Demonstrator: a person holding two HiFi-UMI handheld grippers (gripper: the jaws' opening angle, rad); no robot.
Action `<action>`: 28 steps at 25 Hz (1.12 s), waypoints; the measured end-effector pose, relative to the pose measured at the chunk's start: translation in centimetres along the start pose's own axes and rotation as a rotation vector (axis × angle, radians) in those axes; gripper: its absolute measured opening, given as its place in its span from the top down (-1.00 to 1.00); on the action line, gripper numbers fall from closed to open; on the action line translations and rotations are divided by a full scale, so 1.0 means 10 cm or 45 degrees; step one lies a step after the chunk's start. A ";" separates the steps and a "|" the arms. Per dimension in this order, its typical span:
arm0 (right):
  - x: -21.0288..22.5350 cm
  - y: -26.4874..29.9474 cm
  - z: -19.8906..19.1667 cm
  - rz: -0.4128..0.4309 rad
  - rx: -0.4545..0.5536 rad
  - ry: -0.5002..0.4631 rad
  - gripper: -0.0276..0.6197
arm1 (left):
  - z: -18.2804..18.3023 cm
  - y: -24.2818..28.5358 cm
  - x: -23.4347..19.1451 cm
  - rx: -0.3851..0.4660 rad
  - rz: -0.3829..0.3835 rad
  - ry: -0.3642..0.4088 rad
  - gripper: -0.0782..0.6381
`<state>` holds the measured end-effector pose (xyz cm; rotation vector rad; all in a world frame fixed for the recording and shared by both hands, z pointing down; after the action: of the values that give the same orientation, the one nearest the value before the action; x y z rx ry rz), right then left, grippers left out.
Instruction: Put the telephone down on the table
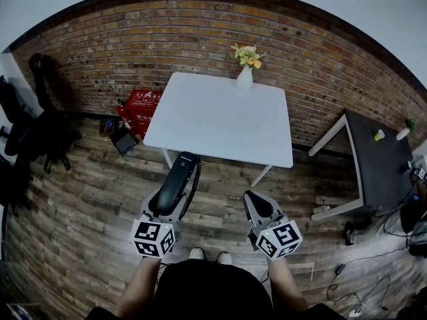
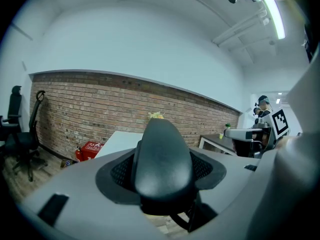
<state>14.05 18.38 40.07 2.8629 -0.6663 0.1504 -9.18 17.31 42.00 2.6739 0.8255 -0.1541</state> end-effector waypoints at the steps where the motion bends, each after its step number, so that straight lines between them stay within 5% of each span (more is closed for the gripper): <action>1: -0.01 0.03 0.00 -0.001 0.002 0.001 0.84 | 0.00 0.00 -0.03 0.000 0.000 0.000 0.01; 16: -0.29 0.53 -0.01 -0.019 -0.014 -0.012 0.84 | -0.01 -0.08 -0.67 -0.006 -0.002 -0.008 0.01; 28: 0.03 1.24 0.05 0.039 -0.041 -0.015 0.84 | 0.09 0.44 -1.02 -0.021 0.039 -0.047 0.01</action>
<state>8.75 7.24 41.75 2.8263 -0.7083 0.1262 -15.13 8.20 44.41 2.6585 0.7713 -0.1879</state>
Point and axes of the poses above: the fingertips, and each gripper's own axes: y forward along the fingers, x to its right, z out of its top, the point moved 3 cm from there along -y, backward along the fingers, and after that the axes turned 8 degrees about -z, right-handed, at the moved point
